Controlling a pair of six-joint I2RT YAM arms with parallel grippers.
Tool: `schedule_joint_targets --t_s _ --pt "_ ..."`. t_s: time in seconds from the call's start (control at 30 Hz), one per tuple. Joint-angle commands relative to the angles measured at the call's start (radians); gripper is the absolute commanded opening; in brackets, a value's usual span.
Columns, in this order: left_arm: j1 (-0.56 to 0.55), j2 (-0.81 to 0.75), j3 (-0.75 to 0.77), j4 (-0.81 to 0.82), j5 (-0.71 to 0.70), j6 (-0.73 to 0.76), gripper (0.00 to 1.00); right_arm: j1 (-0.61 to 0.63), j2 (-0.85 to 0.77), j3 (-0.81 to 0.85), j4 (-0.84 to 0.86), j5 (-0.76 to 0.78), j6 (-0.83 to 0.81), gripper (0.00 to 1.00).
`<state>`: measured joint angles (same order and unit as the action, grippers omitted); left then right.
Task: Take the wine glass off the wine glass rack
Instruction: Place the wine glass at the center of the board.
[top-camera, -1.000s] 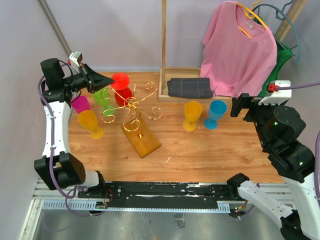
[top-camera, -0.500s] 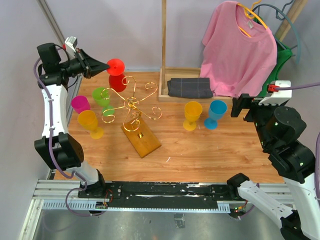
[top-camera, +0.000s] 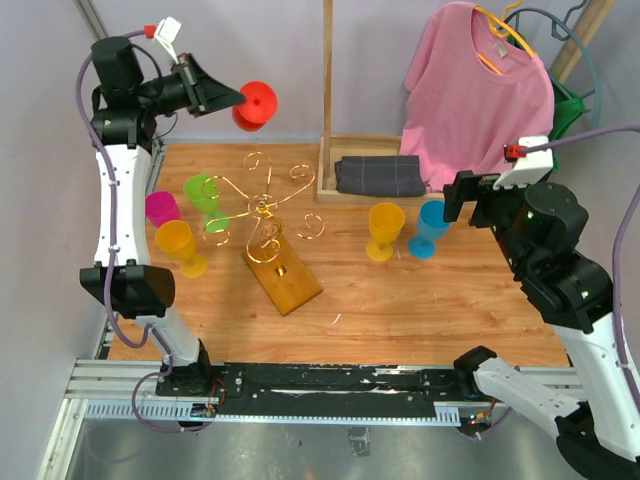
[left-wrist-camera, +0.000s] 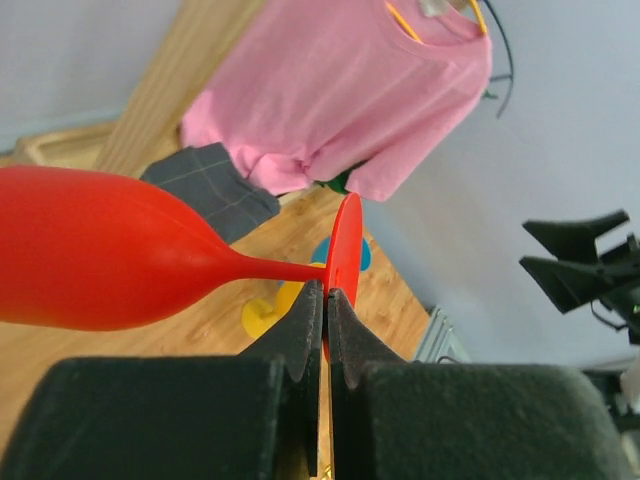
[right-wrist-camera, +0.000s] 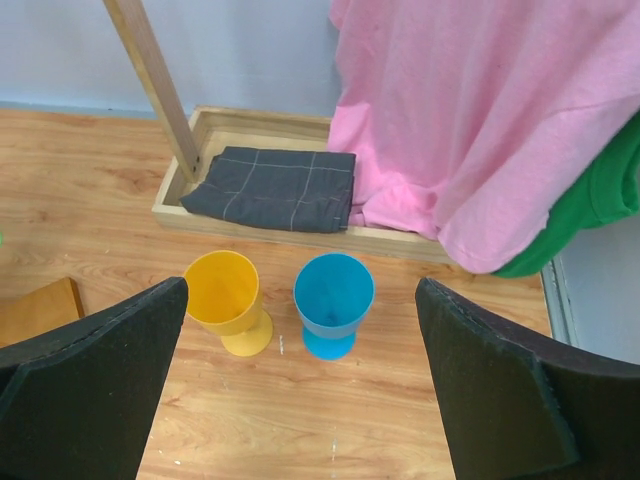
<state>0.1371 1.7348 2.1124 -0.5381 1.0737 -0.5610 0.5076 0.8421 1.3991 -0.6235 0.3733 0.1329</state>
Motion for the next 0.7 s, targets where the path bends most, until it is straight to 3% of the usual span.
schedule_joint_targets --t_s 0.0,0.1,0.33,0.53,0.67 --pt "-0.124 -0.003 0.134 -0.072 -0.088 0.191 0.00 0.023 0.039 0.083 -0.025 -0.062 -0.005 0.98" --pt "-0.209 -0.005 0.200 -0.128 -0.185 0.329 0.00 0.023 0.057 0.114 -0.047 -0.069 0.011 0.98" --pt "-0.388 -0.076 0.183 -0.131 -0.315 0.546 0.00 0.015 0.139 0.257 -0.111 -0.029 0.086 0.98" --pt "-0.517 -0.144 0.123 -0.132 -0.353 0.692 0.00 -0.073 0.422 0.635 -0.270 -0.267 0.192 0.98" --pt "-0.593 -0.204 0.069 -0.132 -0.374 0.827 0.00 -0.206 0.572 0.847 -0.336 -0.559 0.339 0.98"
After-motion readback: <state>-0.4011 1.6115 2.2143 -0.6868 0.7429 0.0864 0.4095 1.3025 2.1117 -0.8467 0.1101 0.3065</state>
